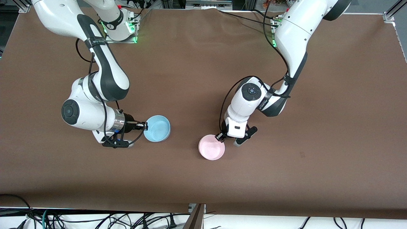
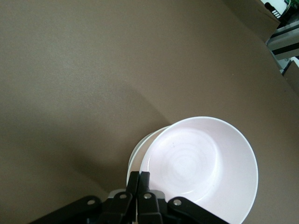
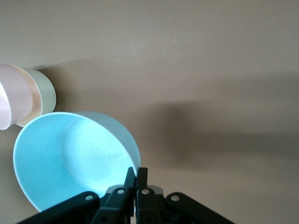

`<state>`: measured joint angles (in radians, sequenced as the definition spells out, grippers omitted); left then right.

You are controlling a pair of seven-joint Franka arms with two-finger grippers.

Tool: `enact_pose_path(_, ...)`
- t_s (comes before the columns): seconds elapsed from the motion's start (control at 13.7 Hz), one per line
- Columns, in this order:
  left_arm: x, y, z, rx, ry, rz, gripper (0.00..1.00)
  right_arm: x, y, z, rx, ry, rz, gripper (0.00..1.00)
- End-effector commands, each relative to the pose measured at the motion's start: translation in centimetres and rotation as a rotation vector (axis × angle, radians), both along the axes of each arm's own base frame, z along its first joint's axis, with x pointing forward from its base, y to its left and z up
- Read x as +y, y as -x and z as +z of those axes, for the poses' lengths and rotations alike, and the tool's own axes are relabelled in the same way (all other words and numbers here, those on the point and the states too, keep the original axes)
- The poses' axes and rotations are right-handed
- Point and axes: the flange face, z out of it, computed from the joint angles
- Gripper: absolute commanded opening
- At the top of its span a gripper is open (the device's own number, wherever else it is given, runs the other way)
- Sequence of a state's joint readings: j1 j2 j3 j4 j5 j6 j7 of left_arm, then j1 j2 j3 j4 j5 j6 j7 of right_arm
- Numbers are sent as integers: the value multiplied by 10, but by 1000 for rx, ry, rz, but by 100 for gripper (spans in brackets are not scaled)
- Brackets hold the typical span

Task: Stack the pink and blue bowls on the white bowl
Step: 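Lower the pink bowl into the white bowl and open the left gripper, then carry the blue bowl with the right gripper while the left gripper withdraws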

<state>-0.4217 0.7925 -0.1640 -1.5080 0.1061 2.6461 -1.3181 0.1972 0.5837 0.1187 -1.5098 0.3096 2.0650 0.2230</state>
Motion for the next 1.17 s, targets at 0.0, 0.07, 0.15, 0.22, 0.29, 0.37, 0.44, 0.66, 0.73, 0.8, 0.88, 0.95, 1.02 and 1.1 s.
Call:
enact_pose_path(0.0, -13, 3, -13, -21, -46, -10, 0, 9, -3, 3, -2, -13, -22, 0)
enact_pose_path(0.07, -13, 4, -15, -21, -50, -12, 0, 9, -3, 3, -2, -15, -26, 0)
enact_pose_path(0.15, -13, 4, -15, -21, -50, -11, 0, 10, -3, 3, -1, -14, -26, 0)
enact_pose_path(0.22, -13, 4, -15, -21, -50, -11, 0, 11, -2, 3, 1, -14, -30, 0)
enact_pose_path(0.29, -13, 4, -15, -21, -50, -11, 0, 17, 0, 4, 6, -12, -40, 0)
enact_pose_path(0.37, -14, 3, -14, -22, -49, -10, 0, 21, 0, 4, 4, -12, -53, 0)
enact_pose_path(0.44, -14, 3, -14, -22, -49, -10, 7, 26, -1, 6, -13, -15, -64, 0)
enact_pose_path(0.66, -12, 1, -10, -29, -48, -12, 48, 37, 1, 7, -18, -15, -97, 0)
enact_pose_path(0.73, -11, 0, -7, -32, -47, -12, 51, 37, 1, 7, -19, -16, -99, 0)
enact_pose_path(0.8, -11, -1, -1, -34, -48, -12, 53, 39, 2, 7, -14, -16, -110, 0)
enact_pose_path(0.88, -8, -3, 6, -38, -49, -9, 53, 51, 6, 6, -8, -13, -126, 0)
enact_pose_path(0.95, -5, -4, 10, -28, -60, -8, 53, 61, 7, 7, -21, -18, -156, 0)
enact_pose_path(1.02, -3, -10, 26, -22, -69, -2, 53, 71, 8, 4, -27, -21, -192, 0)
enact_pose_path(1.1, 3, -18, 42, 8, -99, 7, 53, 89, 13, -1, -31, -26, -228, 0)
